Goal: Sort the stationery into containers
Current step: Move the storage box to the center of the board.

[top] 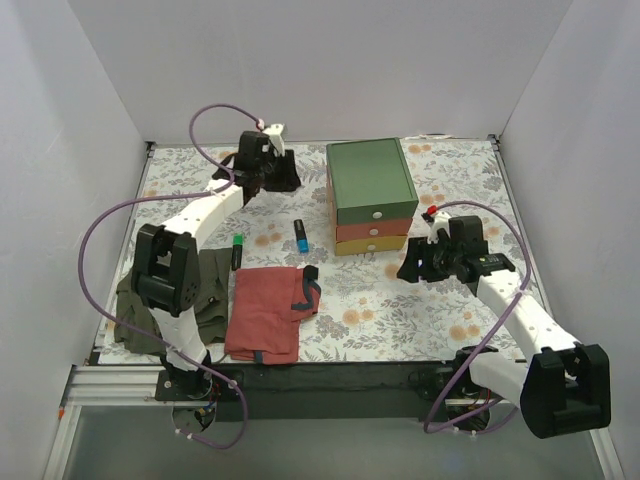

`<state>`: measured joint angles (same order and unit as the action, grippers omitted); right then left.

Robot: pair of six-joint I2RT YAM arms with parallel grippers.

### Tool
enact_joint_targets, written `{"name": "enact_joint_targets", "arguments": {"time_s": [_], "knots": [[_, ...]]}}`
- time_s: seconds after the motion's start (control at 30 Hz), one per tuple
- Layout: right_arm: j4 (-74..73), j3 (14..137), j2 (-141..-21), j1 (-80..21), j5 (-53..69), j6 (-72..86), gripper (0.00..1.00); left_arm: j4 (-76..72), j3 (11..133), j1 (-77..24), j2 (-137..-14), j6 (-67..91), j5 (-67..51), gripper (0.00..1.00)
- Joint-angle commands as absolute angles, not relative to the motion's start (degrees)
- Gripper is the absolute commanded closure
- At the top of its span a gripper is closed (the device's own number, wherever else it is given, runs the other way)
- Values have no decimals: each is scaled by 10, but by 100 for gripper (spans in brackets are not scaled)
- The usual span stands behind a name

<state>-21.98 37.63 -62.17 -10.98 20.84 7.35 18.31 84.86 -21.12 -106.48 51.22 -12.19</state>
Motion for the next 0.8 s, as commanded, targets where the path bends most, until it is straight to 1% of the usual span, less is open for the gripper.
{"name": "enact_joint_targets", "arguments": {"time_s": [0.0, 0.03, 0.07, 0.1, 0.13, 0.17, 0.23, 0.27, 0.4, 0.53, 0.6, 0.77], "knots": [[-182, 360, -626, -148, 163, 93, 33, -10, 878, -193, -973, 467, -145, 84], [-136, 351, -634, -155, 146, 106, 33, -62, 853, -185, -969, 485, -209, 100], [-113, 346, -640, -171, 137, 113, 34, -146, 841, -185, -968, 527, -233, 100], [-93, 343, -646, -180, 125, 119, 34, -172, 837, -185, -982, 554, -256, 100], [-71, 334, -655, -189, 118, 127, 35, -181, 858, -185, -997, 578, -283, 100], [-26, 328, -656, -207, 113, 130, 35, -178, 875, -185, -1018, 600, -351, 100], [25, 314, -657, -228, 81, 129, 36, -184, 910, -185, -1070, 682, -400, 100], [57, 309, -660, -242, 70, 135, 36, -223, 910, -185, -1082, 712, -428, 100], [105, 307, -671, -260, 44, 144, 38, -288, 918, -193, -1130, 790, -450, 100], [150, 301, -685, -295, -1, 149, 36, -294, 972, -201, -1203, 812, -491, 100], [159, 304, -692, -298, -40, 162, 37, -308, 976, -205, -1215, 816, -497, 100], [160, 314, -723, -301, -83, 163, 39, -338, 980, -207, -1249, 838, -495, 100]]}}
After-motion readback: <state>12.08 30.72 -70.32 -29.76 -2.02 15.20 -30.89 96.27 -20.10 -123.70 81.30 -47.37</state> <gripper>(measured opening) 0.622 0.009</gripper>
